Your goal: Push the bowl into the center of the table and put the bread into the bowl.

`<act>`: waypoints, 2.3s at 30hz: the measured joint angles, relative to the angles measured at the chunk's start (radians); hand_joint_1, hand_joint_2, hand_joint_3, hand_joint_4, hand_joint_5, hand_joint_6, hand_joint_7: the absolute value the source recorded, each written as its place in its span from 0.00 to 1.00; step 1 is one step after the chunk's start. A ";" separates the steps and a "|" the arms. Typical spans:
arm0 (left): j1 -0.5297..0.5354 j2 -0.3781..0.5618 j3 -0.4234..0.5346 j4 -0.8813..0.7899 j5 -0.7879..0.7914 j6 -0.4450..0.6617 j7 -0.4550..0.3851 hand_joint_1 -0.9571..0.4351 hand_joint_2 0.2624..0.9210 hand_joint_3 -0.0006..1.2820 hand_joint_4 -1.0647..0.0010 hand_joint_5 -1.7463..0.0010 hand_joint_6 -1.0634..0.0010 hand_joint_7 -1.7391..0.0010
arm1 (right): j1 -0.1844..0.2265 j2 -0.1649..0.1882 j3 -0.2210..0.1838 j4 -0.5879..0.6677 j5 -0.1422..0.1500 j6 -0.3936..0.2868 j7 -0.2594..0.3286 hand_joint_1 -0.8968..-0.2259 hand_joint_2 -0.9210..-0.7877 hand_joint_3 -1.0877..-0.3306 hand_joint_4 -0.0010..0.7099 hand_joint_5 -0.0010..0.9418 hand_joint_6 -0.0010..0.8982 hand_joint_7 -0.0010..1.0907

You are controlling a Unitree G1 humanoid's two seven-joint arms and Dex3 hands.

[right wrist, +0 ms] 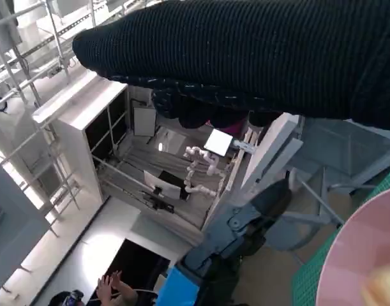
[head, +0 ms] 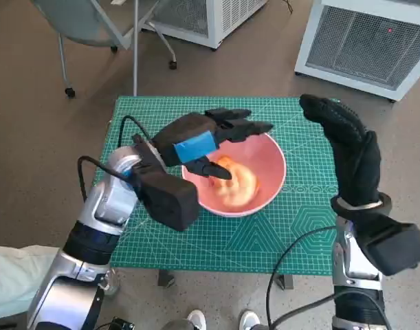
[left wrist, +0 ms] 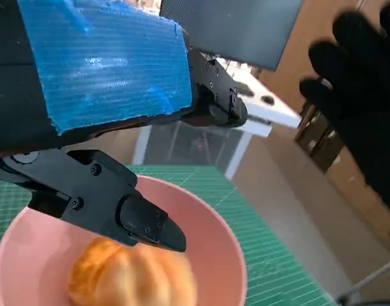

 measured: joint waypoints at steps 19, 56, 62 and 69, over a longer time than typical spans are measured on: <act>0.005 -0.137 0.234 0.182 -0.415 -0.234 -0.002 0.21 1.00 0.12 0.95 1.00 0.83 1.00 | -0.017 -0.012 -0.002 -0.030 -0.001 0.017 -0.009 0.31 0.00 0.41 0.23 0.01 0.00 0.43; 0.131 -0.280 0.330 0.205 -0.526 -0.293 0.033 0.18 1.00 0.22 0.88 0.99 0.80 0.98 | -0.083 -0.026 0.007 -0.020 -0.010 0.028 -0.011 0.28 0.00 0.41 0.22 0.00 0.00 0.45; 0.143 -0.282 0.333 0.198 -0.524 -0.307 0.034 0.18 1.00 0.23 0.89 0.99 0.81 0.98 | -0.096 -0.027 0.009 -0.013 -0.010 0.031 -0.011 0.28 0.00 0.41 0.22 0.00 0.00 0.45; 0.157 -0.280 0.333 0.195 -0.508 -0.329 0.041 0.18 1.00 0.25 0.89 1.00 0.82 0.98 | -0.098 -0.027 0.013 -0.012 -0.010 0.044 -0.013 0.29 0.00 0.40 0.22 0.00 0.00 0.44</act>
